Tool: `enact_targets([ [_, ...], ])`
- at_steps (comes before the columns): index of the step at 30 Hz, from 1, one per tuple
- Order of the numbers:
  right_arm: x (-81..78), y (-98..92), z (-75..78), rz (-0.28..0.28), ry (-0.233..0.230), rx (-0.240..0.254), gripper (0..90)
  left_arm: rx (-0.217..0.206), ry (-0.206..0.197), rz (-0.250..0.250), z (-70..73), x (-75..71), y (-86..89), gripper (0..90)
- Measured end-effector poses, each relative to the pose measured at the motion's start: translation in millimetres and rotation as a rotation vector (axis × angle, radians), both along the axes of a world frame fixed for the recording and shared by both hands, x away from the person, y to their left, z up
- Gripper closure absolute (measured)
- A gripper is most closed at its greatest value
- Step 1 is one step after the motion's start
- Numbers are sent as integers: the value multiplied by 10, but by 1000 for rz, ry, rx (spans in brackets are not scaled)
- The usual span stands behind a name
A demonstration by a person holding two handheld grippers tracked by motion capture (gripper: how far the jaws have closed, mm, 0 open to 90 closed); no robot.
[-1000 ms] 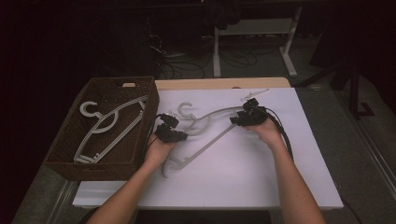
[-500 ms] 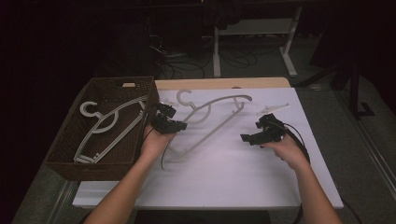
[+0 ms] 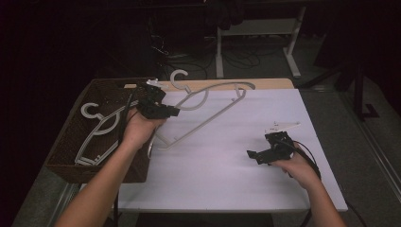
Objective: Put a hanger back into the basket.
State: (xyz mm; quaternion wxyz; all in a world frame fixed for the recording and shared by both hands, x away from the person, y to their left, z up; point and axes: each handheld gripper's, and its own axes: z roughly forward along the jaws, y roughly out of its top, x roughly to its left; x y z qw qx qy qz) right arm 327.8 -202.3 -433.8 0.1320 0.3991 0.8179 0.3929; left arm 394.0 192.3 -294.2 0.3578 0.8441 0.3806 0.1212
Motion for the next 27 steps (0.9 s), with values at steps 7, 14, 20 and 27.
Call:
enact_targets([
  [7,-79,-22,-74,-17,-1,8,0,14,-44,9,288,-51,420,823],
  [14,-113,-56,-81,-23,-13,13,0,28,-76,65,391,-43,980,823],
  [20,-124,-72,-104,-37,-7,2,0,27,-95,130,413,-23,1465,823],
  [27,-121,-92,-134,-53,0,-10,0,33,-92,197,345,-32,2050,823],
])
